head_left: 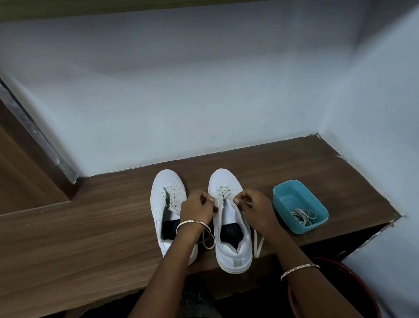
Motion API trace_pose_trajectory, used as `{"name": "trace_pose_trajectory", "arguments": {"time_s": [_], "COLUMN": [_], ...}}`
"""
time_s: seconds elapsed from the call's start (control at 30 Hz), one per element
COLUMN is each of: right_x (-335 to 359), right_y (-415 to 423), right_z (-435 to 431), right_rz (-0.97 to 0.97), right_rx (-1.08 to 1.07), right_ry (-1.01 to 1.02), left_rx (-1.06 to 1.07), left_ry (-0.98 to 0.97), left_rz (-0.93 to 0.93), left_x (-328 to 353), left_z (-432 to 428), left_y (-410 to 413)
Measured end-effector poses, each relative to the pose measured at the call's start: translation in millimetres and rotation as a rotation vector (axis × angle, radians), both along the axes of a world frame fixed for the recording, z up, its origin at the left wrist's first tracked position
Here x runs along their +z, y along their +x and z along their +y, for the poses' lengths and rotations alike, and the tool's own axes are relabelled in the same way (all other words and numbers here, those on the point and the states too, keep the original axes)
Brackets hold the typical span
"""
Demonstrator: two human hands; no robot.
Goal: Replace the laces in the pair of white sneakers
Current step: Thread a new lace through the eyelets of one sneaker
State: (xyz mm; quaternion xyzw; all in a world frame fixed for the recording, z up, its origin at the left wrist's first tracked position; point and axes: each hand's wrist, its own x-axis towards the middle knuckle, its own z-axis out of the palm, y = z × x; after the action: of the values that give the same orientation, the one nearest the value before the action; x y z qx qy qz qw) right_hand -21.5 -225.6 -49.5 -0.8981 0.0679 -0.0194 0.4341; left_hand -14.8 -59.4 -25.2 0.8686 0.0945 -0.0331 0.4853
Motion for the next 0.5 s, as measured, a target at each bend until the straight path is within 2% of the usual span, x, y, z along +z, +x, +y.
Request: {"name": "trace_pose_trajectory", "arguments": {"time_s": [0.13, 0.3, 0.5], "right_x": [4, 6, 11], "right_y": [2, 1, -6], "right_z": [3, 8, 7], "right_rz": [0.031, 0.099, 0.063], "right_rx": [0.028, 0.065, -0.094], "right_ry": [-0.048, -0.171, -0.133], "left_rx": [0.005, 0.012, 0.037], "left_ry": [-0.186, -0.215, -0.226], "left_rz": [0.087, 0.129, 0.126], "left_x": [-1, 4, 1], "left_z": [4, 4, 2], "left_y": [2, -1, -4]}}
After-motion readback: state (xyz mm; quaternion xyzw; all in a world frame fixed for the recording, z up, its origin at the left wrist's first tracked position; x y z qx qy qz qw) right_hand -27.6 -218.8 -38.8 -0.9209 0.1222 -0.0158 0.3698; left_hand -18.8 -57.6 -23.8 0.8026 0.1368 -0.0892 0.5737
